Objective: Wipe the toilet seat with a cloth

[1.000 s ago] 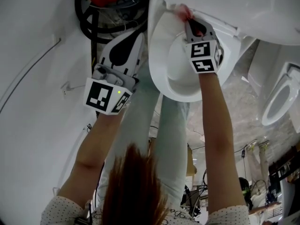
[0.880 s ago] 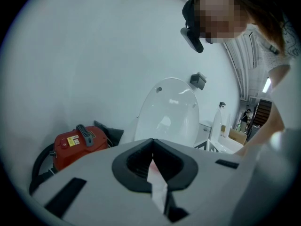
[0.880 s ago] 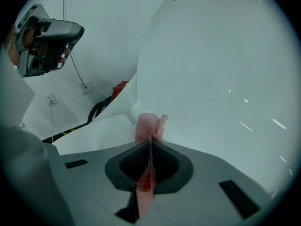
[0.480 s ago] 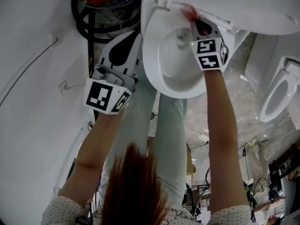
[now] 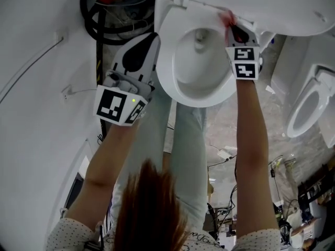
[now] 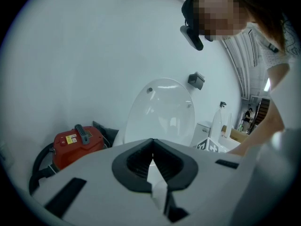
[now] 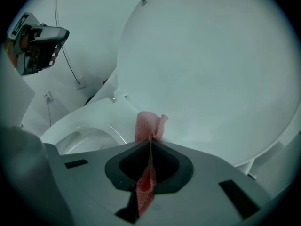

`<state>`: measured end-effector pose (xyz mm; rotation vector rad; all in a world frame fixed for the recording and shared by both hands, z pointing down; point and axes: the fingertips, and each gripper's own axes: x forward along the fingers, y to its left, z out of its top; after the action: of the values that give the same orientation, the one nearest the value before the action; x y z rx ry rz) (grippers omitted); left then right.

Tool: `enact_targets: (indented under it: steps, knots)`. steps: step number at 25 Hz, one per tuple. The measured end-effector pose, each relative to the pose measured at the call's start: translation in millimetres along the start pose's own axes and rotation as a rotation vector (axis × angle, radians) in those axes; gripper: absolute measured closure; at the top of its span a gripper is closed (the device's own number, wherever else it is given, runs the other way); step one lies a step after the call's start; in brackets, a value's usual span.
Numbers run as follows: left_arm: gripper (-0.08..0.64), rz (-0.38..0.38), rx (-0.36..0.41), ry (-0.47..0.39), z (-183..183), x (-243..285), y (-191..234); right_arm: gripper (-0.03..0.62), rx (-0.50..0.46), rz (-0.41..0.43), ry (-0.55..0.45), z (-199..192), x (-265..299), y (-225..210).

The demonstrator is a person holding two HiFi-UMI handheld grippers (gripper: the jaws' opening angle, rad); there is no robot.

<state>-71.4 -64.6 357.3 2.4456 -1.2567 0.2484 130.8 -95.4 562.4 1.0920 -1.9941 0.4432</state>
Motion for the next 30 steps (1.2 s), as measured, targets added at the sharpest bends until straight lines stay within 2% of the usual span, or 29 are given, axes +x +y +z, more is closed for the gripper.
enact_targets:
  steps: [9,14,19,30]
  knots:
    - [0.557,0.014,0.001,-0.003,-6.6,-4.2,-23.7,0.568,0.059,0.001,-0.013,-25.8,-17.6,-27.1]
    - [0.557,0.027,0.002,-0.005,-9.8,-5.8,-36.5,0.568,0.009,0.014,-0.025,-35.5,-23.4,-34.9]
    - [0.555,0.044,-0.001,-0.003,-14.4,-6.9,-46.0,0.568,0.007,0.043,-0.04,-44.7,-28.5,-41.3]
    - [0.557,0.06,0.007,-0.005,-20.4,-9.1,-71.6,0.568,-0.292,0.239,-0.069,-55.6,-38.8,-26.7]
